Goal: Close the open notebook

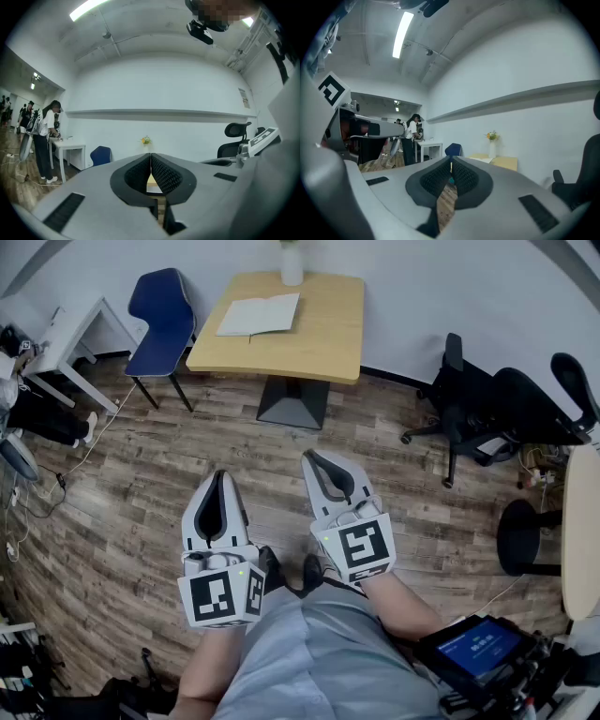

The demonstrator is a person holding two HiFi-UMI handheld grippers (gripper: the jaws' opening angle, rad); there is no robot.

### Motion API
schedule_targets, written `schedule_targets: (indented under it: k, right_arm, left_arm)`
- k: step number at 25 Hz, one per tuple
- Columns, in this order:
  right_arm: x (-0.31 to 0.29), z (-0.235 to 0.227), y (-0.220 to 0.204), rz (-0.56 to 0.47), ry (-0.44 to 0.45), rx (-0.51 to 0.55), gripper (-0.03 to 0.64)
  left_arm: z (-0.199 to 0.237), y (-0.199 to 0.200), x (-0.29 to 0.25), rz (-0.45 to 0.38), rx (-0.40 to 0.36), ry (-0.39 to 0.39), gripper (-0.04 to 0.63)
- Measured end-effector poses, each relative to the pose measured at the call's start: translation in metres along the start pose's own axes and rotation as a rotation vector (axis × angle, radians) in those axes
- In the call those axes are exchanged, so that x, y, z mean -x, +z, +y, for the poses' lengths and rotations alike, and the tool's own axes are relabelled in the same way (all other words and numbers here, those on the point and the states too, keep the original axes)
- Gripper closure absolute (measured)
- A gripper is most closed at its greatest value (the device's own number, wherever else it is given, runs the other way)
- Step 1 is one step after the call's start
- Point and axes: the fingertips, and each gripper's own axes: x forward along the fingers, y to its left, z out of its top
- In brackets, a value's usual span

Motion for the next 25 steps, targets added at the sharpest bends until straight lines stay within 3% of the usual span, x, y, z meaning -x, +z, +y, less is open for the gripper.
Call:
schedule_targets:
  k: [12, 18, 25]
  right_arm:
    - [0.0, 0.006, -0.007, 0.018, 0.033, -0.044, 0.565]
    - [-0.019, -0.005, -0.005, 0.025, 0.012, -0.016, 0.565]
    - [-0.061, -0.01, -0.031, 0.105, 0.0, -0.036, 0.565]
  left_arm:
    - [0.005, -0.004, 0.009, -0.001, 0.004, 0.033, 0.575]
    - [0.022, -0.004, -0.005, 0.003, 0.022, 0.049, 0.575]
    - [0.06, -0.033, -0.033, 0.09, 0.058, 0.045, 0.575]
